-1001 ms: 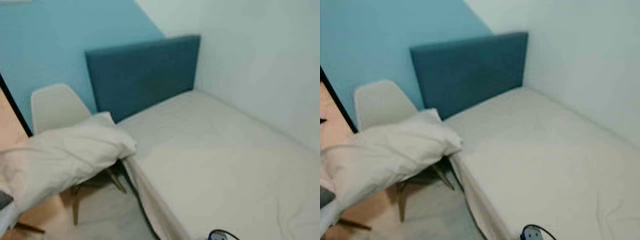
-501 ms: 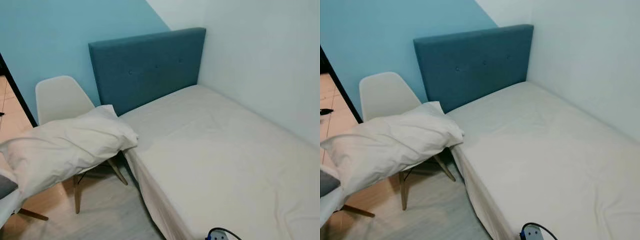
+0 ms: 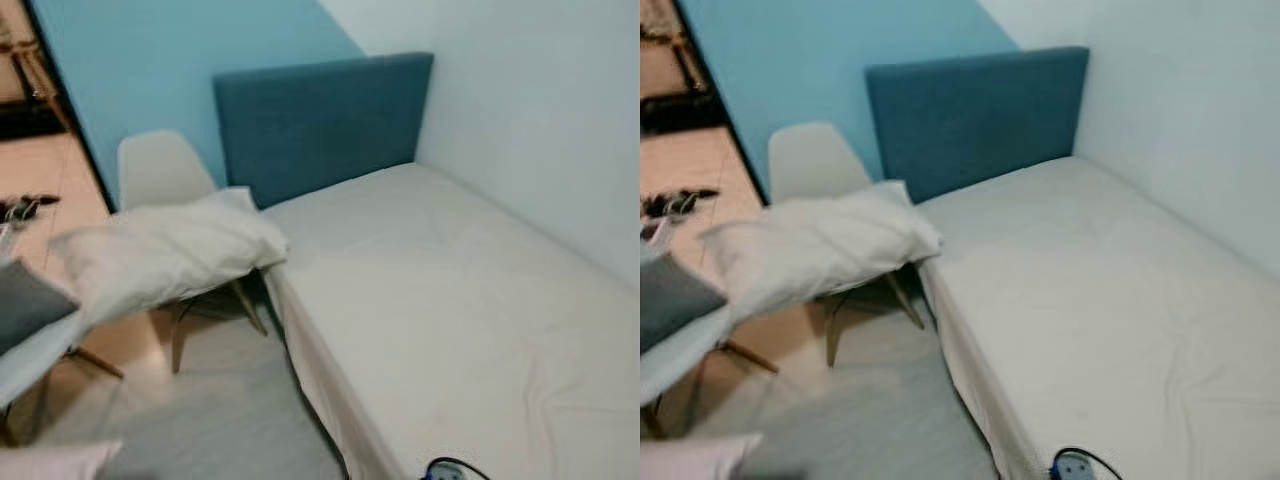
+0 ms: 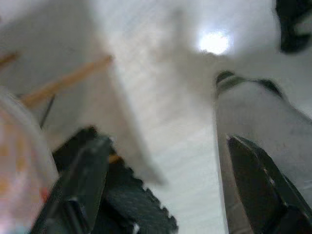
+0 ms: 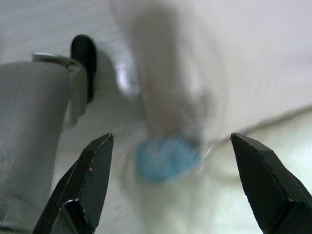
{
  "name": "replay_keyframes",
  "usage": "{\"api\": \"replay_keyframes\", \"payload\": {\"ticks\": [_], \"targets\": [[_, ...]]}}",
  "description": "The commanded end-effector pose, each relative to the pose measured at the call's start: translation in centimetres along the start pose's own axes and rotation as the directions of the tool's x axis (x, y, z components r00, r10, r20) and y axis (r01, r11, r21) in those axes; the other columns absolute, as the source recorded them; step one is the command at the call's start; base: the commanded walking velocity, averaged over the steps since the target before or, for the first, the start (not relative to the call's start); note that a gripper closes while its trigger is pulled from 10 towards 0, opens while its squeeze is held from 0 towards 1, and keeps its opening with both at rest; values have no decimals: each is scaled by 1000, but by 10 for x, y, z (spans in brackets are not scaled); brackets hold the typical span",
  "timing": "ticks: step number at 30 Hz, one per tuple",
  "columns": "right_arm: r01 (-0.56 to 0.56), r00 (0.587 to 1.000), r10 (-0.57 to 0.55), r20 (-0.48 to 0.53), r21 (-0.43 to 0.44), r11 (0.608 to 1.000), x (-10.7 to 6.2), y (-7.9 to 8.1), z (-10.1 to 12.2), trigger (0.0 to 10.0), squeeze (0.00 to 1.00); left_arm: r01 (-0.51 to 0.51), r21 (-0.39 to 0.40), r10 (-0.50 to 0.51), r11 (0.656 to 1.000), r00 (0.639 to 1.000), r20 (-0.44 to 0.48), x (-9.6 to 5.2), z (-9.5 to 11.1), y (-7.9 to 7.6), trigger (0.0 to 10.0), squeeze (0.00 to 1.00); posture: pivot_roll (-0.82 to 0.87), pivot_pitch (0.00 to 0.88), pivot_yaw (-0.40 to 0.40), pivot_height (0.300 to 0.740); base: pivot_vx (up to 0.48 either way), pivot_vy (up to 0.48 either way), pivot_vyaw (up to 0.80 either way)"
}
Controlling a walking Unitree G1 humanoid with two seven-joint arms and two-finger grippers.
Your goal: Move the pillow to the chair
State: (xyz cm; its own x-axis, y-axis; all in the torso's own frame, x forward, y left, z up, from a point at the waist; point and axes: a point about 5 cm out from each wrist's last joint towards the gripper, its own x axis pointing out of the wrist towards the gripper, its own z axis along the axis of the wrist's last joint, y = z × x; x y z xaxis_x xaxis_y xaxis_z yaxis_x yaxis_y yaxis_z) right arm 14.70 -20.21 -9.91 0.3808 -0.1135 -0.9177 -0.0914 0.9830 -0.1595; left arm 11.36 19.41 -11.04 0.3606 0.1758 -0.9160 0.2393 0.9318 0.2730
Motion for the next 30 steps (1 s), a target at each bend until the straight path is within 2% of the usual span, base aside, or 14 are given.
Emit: {"api": "replay_keyframes", "payload": {"ticks": [1, 9, 15, 30], "targets": [[-14, 1000, 14, 4, -15, 1000, 0, 4, 2, 10000, 0, 12, 5, -12, 1000, 999, -34, -1, -8, -2, 10000, 0, -136, 0, -14, 740, -480, 0, 0], [-13, 1000, 13, 2, -15, 1000, 0, 4, 2, 10000, 0, 12, 1, -12, 1000, 999, -33, -1, -9, -3, 10000, 0, -137, 0, -19, 740, -431, 0, 0], [-16, 1000, 16, 0, -18, 1000, 0, 4, 3, 10000, 0, 10, 8, -9, 1000, 1000, -30, -1, -9, -4, 10000, 0, -137, 0, -17, 740, 0, 0, 0], [-25, 1000, 25, -16, -20, 999, 0, 6, 2, 10000, 0, 4, 4, -4, 1000, 1000, -27, -1, -8, -2, 10000, 0, -132, 0, -14, 740, 0, 0, -737]]}}
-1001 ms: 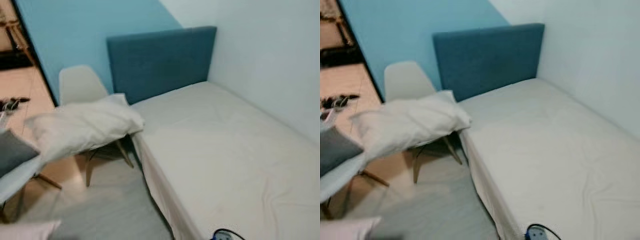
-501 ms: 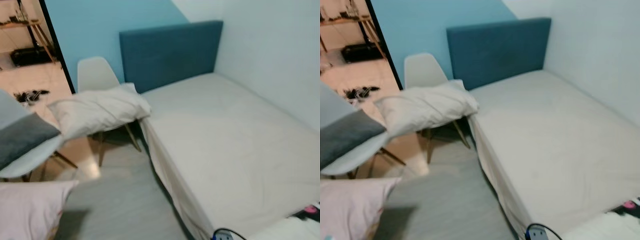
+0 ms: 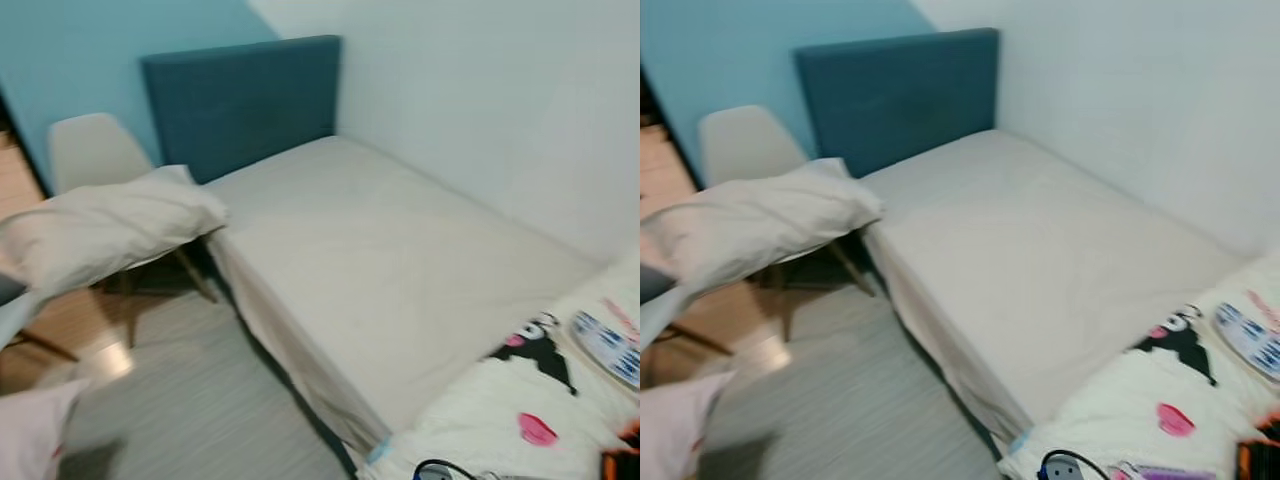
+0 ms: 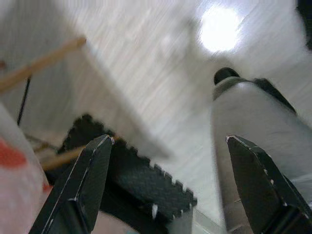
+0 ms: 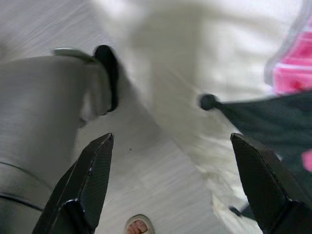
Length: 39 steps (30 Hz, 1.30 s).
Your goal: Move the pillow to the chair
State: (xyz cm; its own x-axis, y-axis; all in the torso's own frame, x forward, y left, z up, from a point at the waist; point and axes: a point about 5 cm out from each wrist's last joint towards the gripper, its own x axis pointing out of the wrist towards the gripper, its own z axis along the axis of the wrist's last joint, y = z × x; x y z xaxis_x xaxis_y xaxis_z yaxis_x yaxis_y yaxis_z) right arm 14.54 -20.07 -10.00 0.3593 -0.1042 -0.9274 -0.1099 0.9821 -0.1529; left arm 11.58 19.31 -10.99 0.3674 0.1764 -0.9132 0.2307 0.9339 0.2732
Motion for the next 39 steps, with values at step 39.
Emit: {"api": "replay_keyframes", "payload": {"ticks": [39], "targets": [[-8, 1000, 8, 3, -22, 1000, 0, 2, 3, 10000, 0, 2, 28, -1, 1000, 1000, -26, -1, -7, -1, 10000, 0, -139, 0, -19, 740, 0, 0, -736]]}}
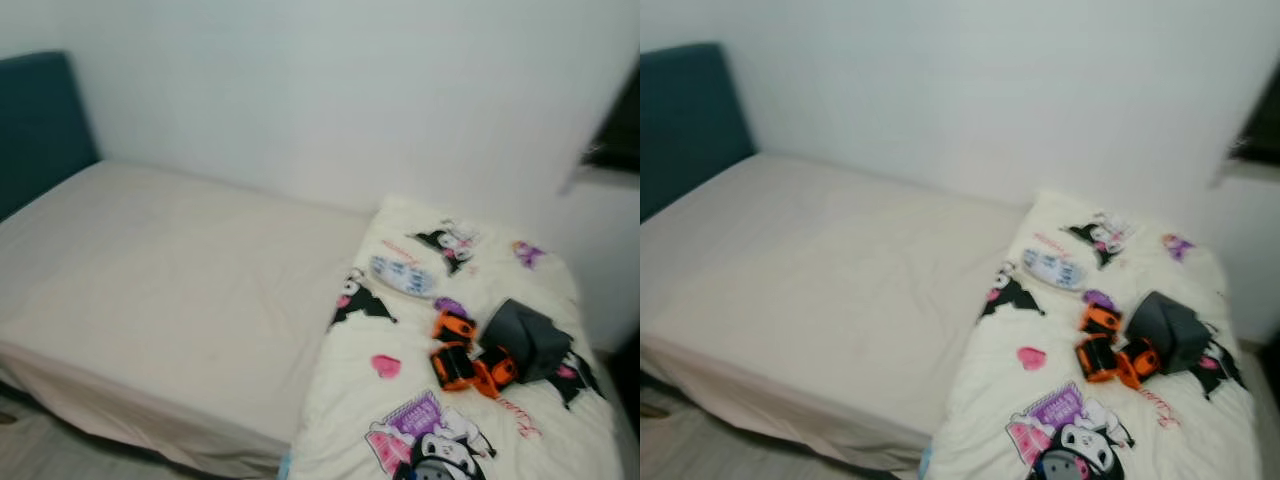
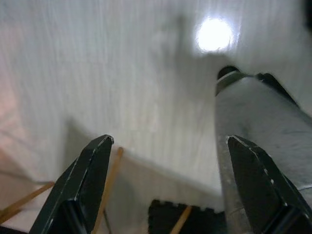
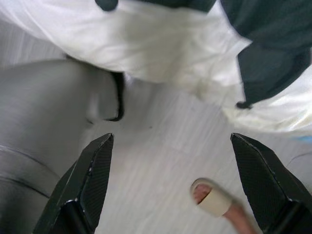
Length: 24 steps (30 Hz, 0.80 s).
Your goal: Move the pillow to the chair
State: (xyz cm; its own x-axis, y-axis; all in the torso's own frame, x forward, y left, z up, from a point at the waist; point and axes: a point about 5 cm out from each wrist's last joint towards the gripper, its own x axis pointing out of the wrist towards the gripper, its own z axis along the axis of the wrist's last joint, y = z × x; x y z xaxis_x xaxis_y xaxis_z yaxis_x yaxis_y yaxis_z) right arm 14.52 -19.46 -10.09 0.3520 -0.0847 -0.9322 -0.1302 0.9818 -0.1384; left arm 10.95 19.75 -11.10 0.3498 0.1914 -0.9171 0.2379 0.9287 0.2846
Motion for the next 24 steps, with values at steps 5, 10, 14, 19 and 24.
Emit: {"api": "replay_keyframes", "payload": {"ticks": [5, 10, 14, 19, 24], "targets": [[19, 1000, -19, 13, -6, 1000, 0, -5, 3, 10000, 0, 4, 13, -4, 1000, 1000, -8, 0, 0, -5, 10000, 0, -138, 0, -20, 740, 0, 0, -735], [19, 1000, -19, 14, -3, 1000, 0, -4, 3, 10000, 0, 1, 10, -1, 1000, 1000, -15, -1, -2, -5, 10000, 0, -137, 0, -21, 740, 0, 0, -738], [19, 1000, -19, 13, -4, 1000, 0, -4, 3, 10000, 0, -1, 9, 1, 1000, 1000, -21, -1, -5, -4, 10000, 0, -135, 0, -21, 740, 0, 0, -738], [17, 1000, -17, 11, -3, 1000, 0, -4, 3, 10000, 0, -4, 8, 5, 1000, 1000, -26, -1, -7, -2, 10000, 0, -135, 0, -20, 740, 0, 0, -735], [17, 1000, -17, 12, -2, 1000, 0, -4, 3, 10000, 0, -6, 9, 6, 1000, 1000, -26, -1, -7, -2, 10000, 0, -135, 0, -19, 740, 0, 0, -738]]}}
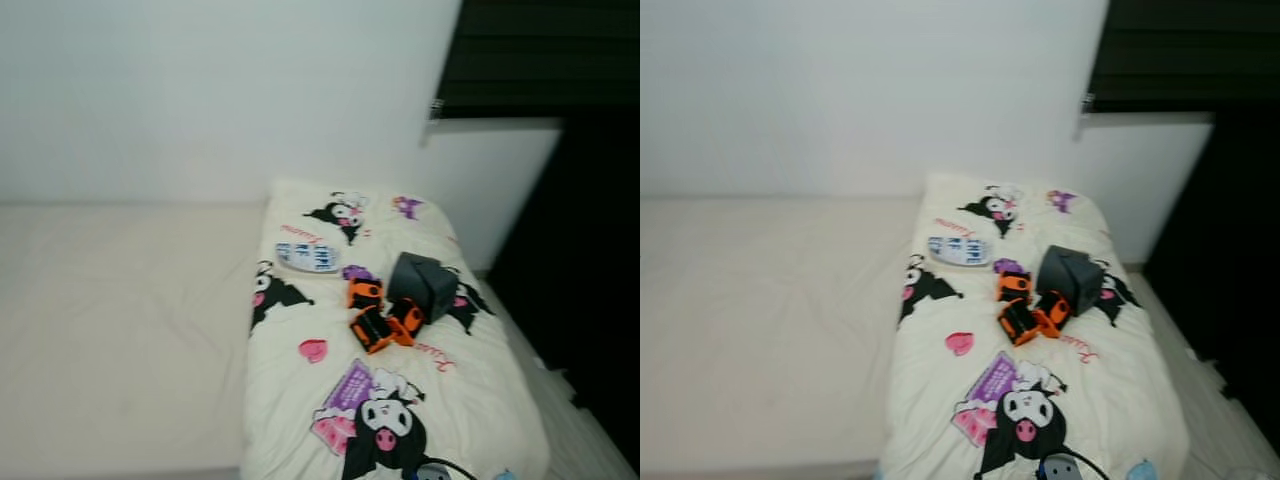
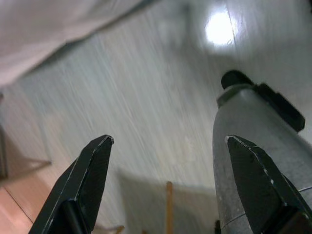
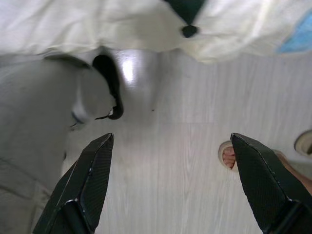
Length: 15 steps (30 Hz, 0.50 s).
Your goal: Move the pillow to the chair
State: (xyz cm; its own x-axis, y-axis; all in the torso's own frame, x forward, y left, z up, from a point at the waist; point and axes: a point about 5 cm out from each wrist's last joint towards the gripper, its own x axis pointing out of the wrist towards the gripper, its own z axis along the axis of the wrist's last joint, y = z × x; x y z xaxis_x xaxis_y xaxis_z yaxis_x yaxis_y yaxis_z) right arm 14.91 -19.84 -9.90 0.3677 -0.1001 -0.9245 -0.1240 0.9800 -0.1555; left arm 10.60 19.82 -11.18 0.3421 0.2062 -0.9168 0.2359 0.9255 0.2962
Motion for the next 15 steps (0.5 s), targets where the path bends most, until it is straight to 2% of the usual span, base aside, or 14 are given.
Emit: {"api": "replay_keyframes", "payload": {"ticks": [1, 15], "targets": [[-1, 1000, 1, -2, -2, 1000, 0, 1, 0, 10000, 0, 5, 6, -5, 1000, 1000, -14, 0, -3, -2, 10000, 0, -135, 0, -19, 740, 0, 0, -738], [-3, 1000, 3, -2, 0, 1000, 0, 1, -1, 10000, 0, 5, 7, -5, 1000, 1000, -10, 0, -1, -2, 10000, 0, -134, 0, -18, 740, 0, 0, -737]]}}
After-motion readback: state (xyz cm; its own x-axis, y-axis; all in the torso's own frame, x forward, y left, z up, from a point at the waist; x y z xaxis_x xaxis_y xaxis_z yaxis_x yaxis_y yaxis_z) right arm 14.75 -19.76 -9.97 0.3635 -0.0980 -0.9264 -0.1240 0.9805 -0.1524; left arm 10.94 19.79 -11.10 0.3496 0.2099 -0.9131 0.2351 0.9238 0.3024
